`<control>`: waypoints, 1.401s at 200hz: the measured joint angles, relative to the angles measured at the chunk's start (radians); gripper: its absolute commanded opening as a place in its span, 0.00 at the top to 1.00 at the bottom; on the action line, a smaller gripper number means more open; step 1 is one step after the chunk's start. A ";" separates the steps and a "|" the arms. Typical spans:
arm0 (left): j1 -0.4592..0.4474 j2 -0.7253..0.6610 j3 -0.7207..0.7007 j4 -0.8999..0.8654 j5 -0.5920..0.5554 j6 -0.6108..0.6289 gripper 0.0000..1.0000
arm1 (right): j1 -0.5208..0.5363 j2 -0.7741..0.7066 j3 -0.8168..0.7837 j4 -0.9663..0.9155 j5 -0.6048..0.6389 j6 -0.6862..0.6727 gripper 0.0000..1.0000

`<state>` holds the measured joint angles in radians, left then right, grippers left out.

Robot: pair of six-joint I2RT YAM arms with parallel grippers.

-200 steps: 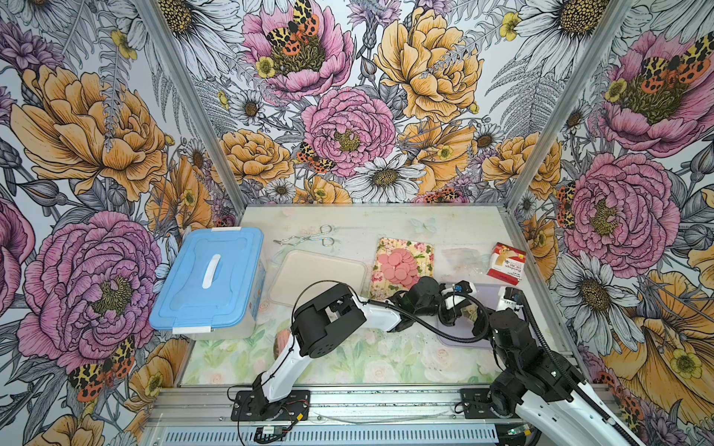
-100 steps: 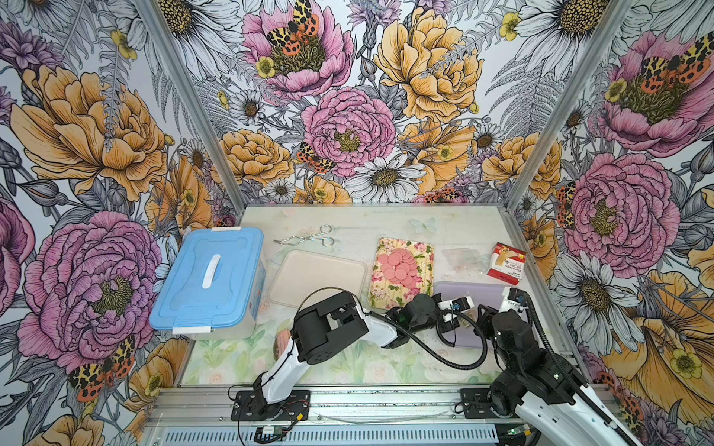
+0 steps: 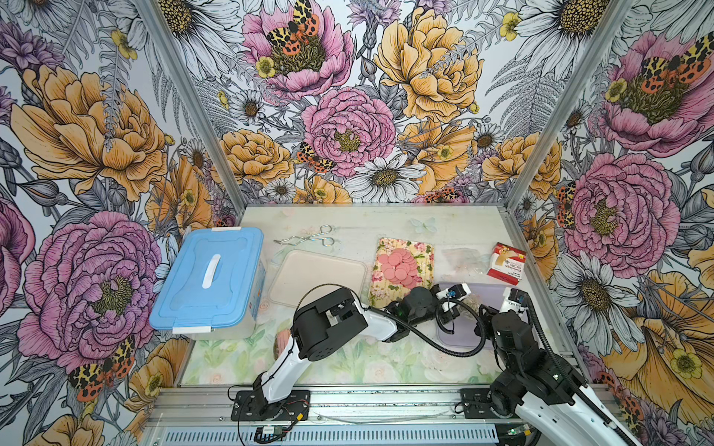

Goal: Pour cookies out of the ziploc bag
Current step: 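Pour the cookies out of the ziploc bag onto the tray.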

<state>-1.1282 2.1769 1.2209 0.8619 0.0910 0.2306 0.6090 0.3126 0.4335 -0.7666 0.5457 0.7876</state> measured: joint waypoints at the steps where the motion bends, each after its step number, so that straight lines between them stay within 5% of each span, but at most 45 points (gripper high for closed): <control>1: -0.001 0.000 0.000 0.002 0.000 -0.001 1.00 | 0.000 0.000 0.000 0.000 0.000 0.000 0.75; 121: -0.010 -0.023 -0.008 0.028 0.042 0.032 1.00 | 0.000 0.002 -0.005 0.002 0.027 0.000 0.73; 166: -0.021 -0.027 0.059 -0.066 0.054 0.172 1.00 | -0.014 0.030 0.012 0.006 0.033 -0.030 0.65; 213: -0.069 0.071 0.136 0.021 -0.153 0.356 1.00 | -0.150 0.101 0.094 -0.047 -0.046 -0.089 0.65; 280: -0.080 0.102 0.092 0.016 -0.207 0.432 1.00 | -0.209 0.090 0.114 -0.050 -0.100 -0.113 0.65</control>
<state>-1.2079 2.2787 1.3128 0.8780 -0.1158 0.6628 0.3996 0.4026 0.5476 -0.8165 0.4458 0.6750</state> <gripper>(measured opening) 0.047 0.351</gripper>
